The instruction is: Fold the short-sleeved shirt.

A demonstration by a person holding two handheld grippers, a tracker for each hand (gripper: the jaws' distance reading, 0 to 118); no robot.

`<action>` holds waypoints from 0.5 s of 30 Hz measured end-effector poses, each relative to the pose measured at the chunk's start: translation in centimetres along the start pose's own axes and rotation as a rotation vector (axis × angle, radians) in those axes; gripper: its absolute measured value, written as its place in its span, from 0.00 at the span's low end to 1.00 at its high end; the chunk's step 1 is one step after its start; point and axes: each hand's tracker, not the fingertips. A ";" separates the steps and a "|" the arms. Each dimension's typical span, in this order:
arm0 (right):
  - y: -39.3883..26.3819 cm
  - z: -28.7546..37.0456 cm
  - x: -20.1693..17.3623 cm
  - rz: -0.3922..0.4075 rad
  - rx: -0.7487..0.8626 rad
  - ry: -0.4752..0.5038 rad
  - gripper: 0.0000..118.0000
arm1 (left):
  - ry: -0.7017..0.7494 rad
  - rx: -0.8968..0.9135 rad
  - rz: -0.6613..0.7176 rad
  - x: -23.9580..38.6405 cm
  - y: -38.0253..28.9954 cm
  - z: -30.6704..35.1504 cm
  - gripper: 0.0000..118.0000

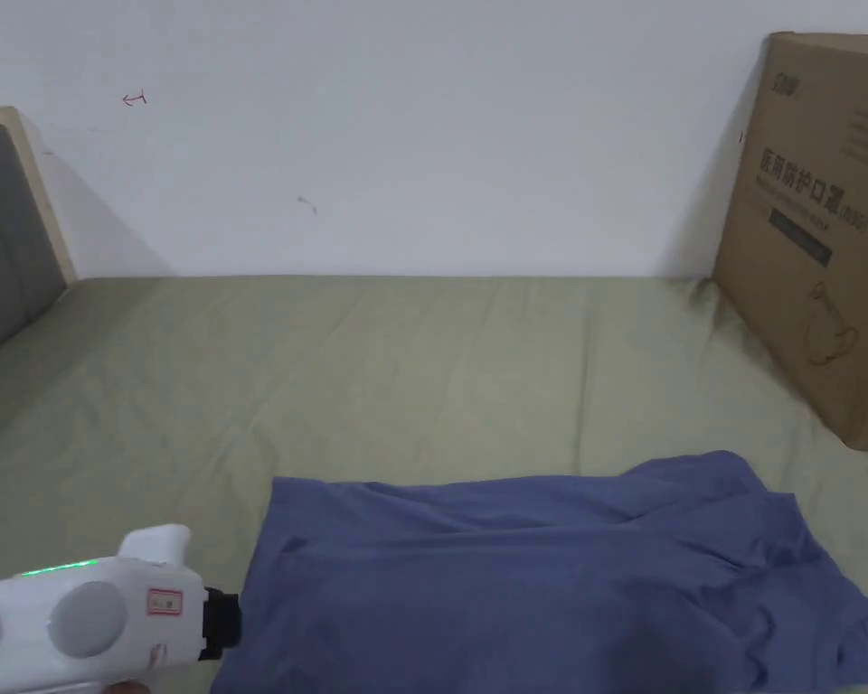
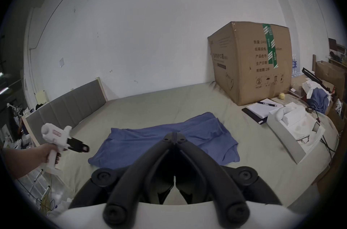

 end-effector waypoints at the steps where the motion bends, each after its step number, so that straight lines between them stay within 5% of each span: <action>1: -0.2 -0.4 -0.1 0.003 -0.017 0.005 0.00 | -0.006 -0.013 0.021 0.2 -0.5 -1.0 0.59; 2: -0.4 -0.8 -0.3 0.004 -0.034 0.010 0.00 | 0.003 -0.035 0.050 0.0 -0.7 -2.4 0.88; 3: -0.7 -1.1 -0.3 0.002 -0.047 0.016 0.00 | 0.012 -0.060 0.063 0.0 -0.8 -3.5 1.00; 6: -1.6 -2.3 -0.3 -0.003 -0.100 0.025 0.00 | 0.019 -0.080 0.060 0.0 -1.6 -6.4 0.98; 8: -2.2 -3.1 -0.3 -0.002 -0.138 0.026 0.00 | 0.045 -0.184 0.028 0.2 -1.9 -8.7 0.84; 10: -2.3 -3.8 -0.4 0.004 -0.166 0.034 0.00 | 0.186 -0.122 -0.156 1.8 -3.7 -5.9 0.67; 13: -0.9 -5.4 0.4 0.047 -0.150 0.017 0.00 | 0.113 -0.028 -0.166 2.7 -4.2 -3.7 0.03; 15: 1.0 -6.5 1.1 0.048 -0.141 0.005 0.00 | 0.000 -0.015 -0.131 2.5 -4.6 -2.6 0.03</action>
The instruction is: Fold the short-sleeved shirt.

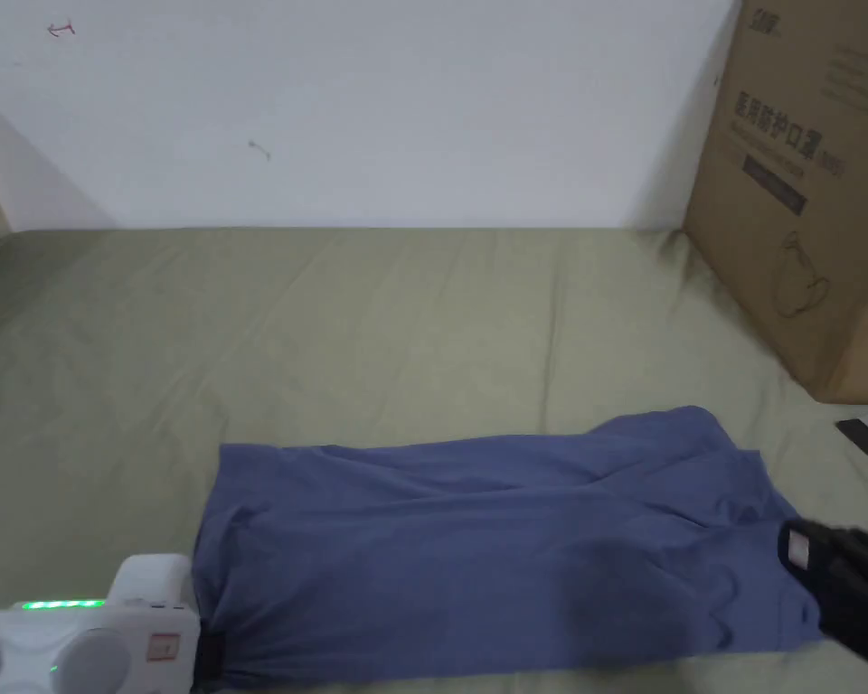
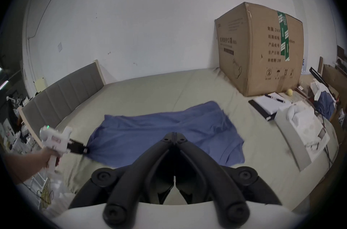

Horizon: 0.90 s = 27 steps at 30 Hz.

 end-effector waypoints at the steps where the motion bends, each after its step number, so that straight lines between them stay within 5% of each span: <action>1: 1.3 -0.7 1.1 -0.016 0.002 -0.002 0.00 | 0.011 -0.020 0.010 0.1 -0.2 0.1 0.03; 7: 3.2 -9.5 11.0 -0.233 -0.507 -0.002 0.00 | 0.049 0.118 -0.094 0.4 0.0 1.5 0.03; 9: 1.1 -12.0 13.7 -0.264 -0.588 -0.082 0.00 | 0.043 0.112 -0.105 0.8 -0.1 1.7 0.03; 10: 0.2 -12.9 14.7 -0.275 -0.614 -0.123 0.24 | 0.050 0.118 -0.113 1.0 -0.2 1.9 0.03; 12: -1.4 -14.7 16.1 -0.305 -0.675 -0.132 0.86 | 0.046 0.126 -0.101 0.8 -0.2 1.9 0.03; 13: -2.5 -15.3 16.6 -0.318 -0.696 -0.155 0.94 | 0.040 0.129 -0.086 0.7 -0.2 2.0 0.03; 18: -4.9 -18.2 17.6 -0.326 -0.720 -0.231 0.83 | 0.017 0.102 -0.026 0.0 -0.4 1.3 0.03; 21: -4.7 -18.4 15.9 -0.220 -0.707 -0.273 0.39 | 0.029 0.075 -0.040 0.1 -0.7 0.6 0.03; 22: -4.4 -18.1 15.2 -0.160 -0.682 -0.255 0.04 | 0.033 0.068 -0.046 0.2 -0.8 0.5 0.03; 24: -4.0 -17.3 14.2 -0.139 -0.670 -0.157 0.04 | 0.033 0.062 -0.049 0.2 -0.9 0.4 0.03; 27: -3.0 -14.3 13.3 -0.114 -0.658 -0.177 0.04 | 0.029 0.064 -0.037 0.3 -0.9 1.3 0.03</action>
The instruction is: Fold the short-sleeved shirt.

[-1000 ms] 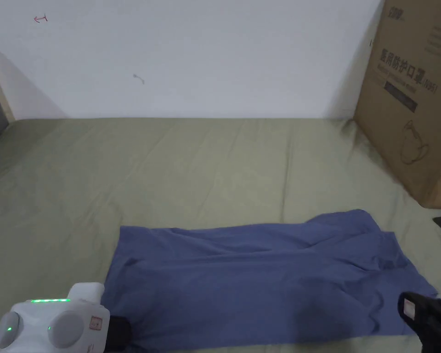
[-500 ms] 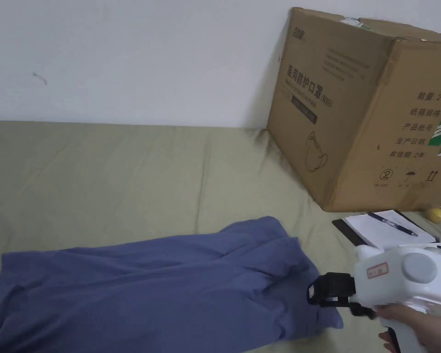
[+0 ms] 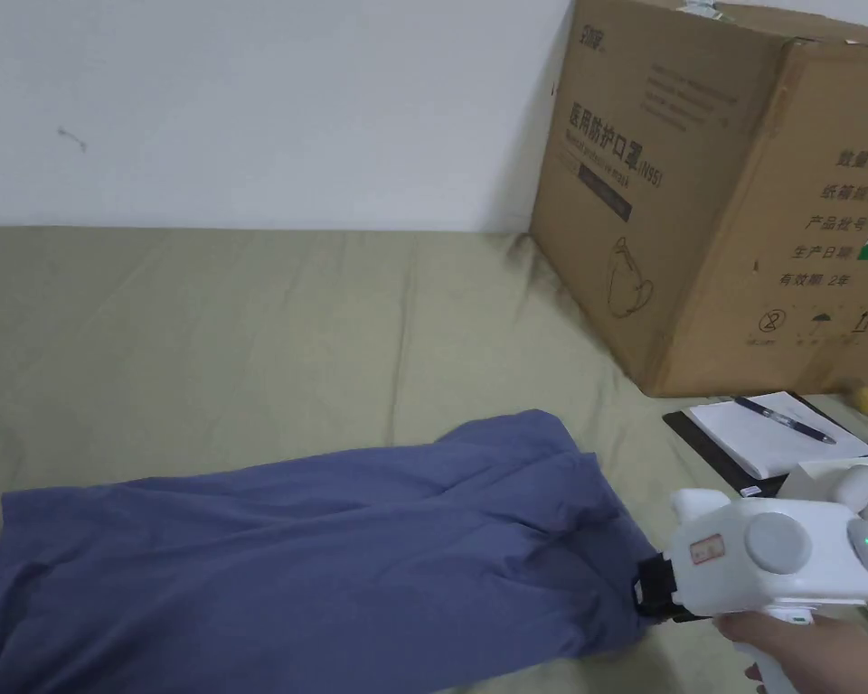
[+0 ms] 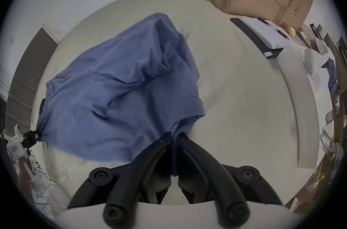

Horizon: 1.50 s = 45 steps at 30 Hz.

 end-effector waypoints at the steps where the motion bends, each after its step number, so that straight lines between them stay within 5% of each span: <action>1: -0.5 1.4 0.6 -0.010 0.017 0.009 0.04 | 0.008 0.003 0.002 0.1 0.0 0.6 0.03; 6: -5.1 8.1 3.3 -0.112 0.042 0.132 0.04 | 0.021 -0.025 -0.002 -0.1 -0.9 4.7 0.03; 11: -12.9 11.0 3.7 -0.130 -0.085 0.118 0.04 | -0.042 -0.146 0.077 -1.9 -5.3 7.8 0.03; 18: -16.6 6.8 3.8 -0.148 -0.102 0.072 0.04 | -0.041 -0.132 0.150 -2.5 -9.2 7.1 0.05; 19: -16.3 6.5 3.6 -0.139 -0.084 0.065 0.09 | -0.036 -0.129 0.153 -2.3 -9.0 7.2 0.15; 20: -15.8 6.4 3.4 -0.128 -0.056 0.047 0.27 | -0.032 -0.120 0.159 -2.3 -8.7 7.5 0.29; 21: -15.6 6.4 3.1 -0.120 -0.031 0.015 0.53 | -0.019 -0.110 0.164 -2.3 -8.4 7.7 0.50; 22: -15.2 6.7 2.9 -0.108 -0.016 -0.027 0.86 | 0.001 -0.087 0.165 -2.3 -8.0 8.2 0.81; 23: -14.9 7.4 2.6 -0.097 -0.006 -0.043 0.98 | 0.025 -0.046 0.176 -2.3 -7.7 8.9 0.96; 28: -14.1 13.2 0.0 -0.112 0.252 0.008 0.97 | -0.017 0.172 0.246 -2.6 -6.1 13.8 1.00; 30: -14.0 15.7 -1.7 -0.133 0.336 0.099 0.94 | -0.054 0.223 0.252 -2.1 -5.5 15.3 0.99; 31: -14.0 16.9 -2.8 -0.128 0.378 0.169 0.84 | -0.090 0.231 0.255 -1.7 -5.2 16.1 0.93; 33: -14.4 18.5 -5.0 -0.092 0.510 0.270 0.43 | -0.153 0.337 0.204 -0.9 -5.4 17.4 0.54; 34: -14.4 19.1 -6.5 -0.053 0.576 0.276 0.11 | -0.129 0.416 0.162 -0.2 -5.8 17.9 0.13; 35: -14.3 19.4 -7.7 -0.013 0.613 0.248 0.01 | -0.081 0.452 0.116 0.4 -5.9 18.0 0.00; 37: -14.0 19.5 -10.0 0.055 0.685 0.202 0.01 | 0.007 0.482 0.054 1.7 -5.9 17.7 0.00; 41: -12.7 19.1 -13.6 0.124 0.729 0.267 0.01 | -0.093 0.531 0.068 1.0 -2.4 16.2 0.00; 45: -11.5 17.8 -15.3 0.173 0.683 0.281 0.01 | -0.096 0.261 0.051 -0.5 7.1 10.0 0.00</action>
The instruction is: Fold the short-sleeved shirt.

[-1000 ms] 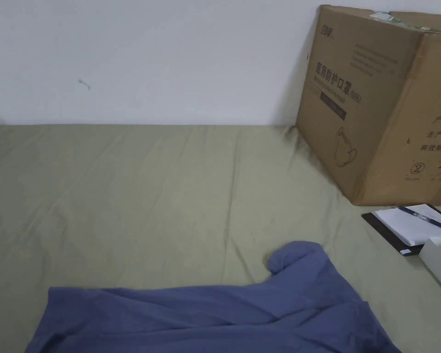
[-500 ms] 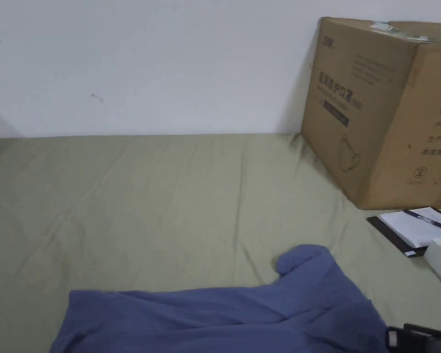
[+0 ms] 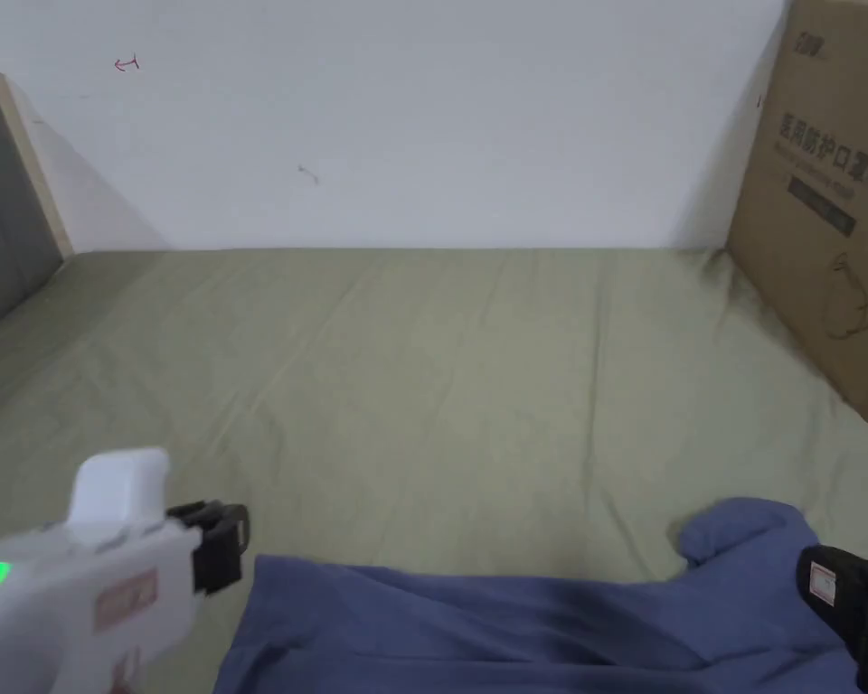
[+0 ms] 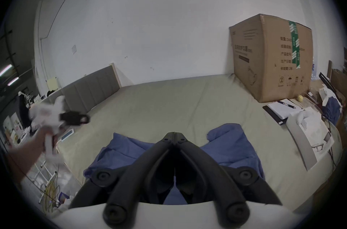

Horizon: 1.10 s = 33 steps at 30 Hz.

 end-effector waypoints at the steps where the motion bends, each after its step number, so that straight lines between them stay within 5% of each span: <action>1: 0.0 -0.5 0.0 0.010 -0.021 0.013 0.01 | -0.030 -0.126 0.009 -0.9 1.7 -3.1 0.00; 4: -0.4 -1.7 0.3 0.015 -0.060 0.049 0.01 | -0.079 -0.354 0.041 -3.1 3.9 -11.1 0.03; 5: -0.6 -2.1 0.5 0.021 -0.078 0.055 0.01 | -0.051 -0.392 0.042 -3.3 4.0 -13.0 0.18; 6: -0.8 -2.5 0.5 0.026 -0.090 0.053 0.01 | -0.020 -0.409 0.015 -3.5 4.0 -14.3 0.47; 7: -1.0 -2.8 0.6 0.034 -0.102 0.048 0.01 | 0.003 -0.428 -0.023 -3.8 3.7 -15.8 0.88; 8: -1.2 -3.2 0.8 0.042 -0.116 0.048 0.01 | 0.004 -0.459 -0.060 -4.1 3.3 -17.2 1.00; 15: -2.7 -5.0 1.8 0.012 -0.195 0.039 0.01 | 0.118 -0.568 0.044 -4.9 -0.5 -21.1 0.90; 18: -3.0 -5.1 2.1 0.003 -0.214 0.023 0.01 | 0.185 -0.511 -0.136 -3.4 -1.4 -20.2 0.62; 20: -2.8 -5.1 2.3 -0.006 -0.222 0.008 0.01 | 0.160 -0.481 -0.110 -2.6 -1.5 -18.7 0.12; 21: -2.9 -5.0 3.0 -0.006 -0.221 0.010 0.01 | 0.135 -0.459 -0.081 -2.4 -1.3 -18.1 0.04; 23: -2.1 -5.0 3.8 -0.006 -0.202 0.005 0.01 | 0.010 -0.454 -0.023 -2.4 -1.4 -17.3 0.00; 28: 3.1 -7.7 8.8 -0.022 -0.118 -0.067 0.01 | 0.073 -0.268 -0.170 -1.6 -1.8 -14.9 0.00; 33: 6.4 -18.5 17.4 -0.230 -0.496 -0.081 0.01 | 0.017 -0.138 -0.115 -1.3 -1.8 -11.0 0.00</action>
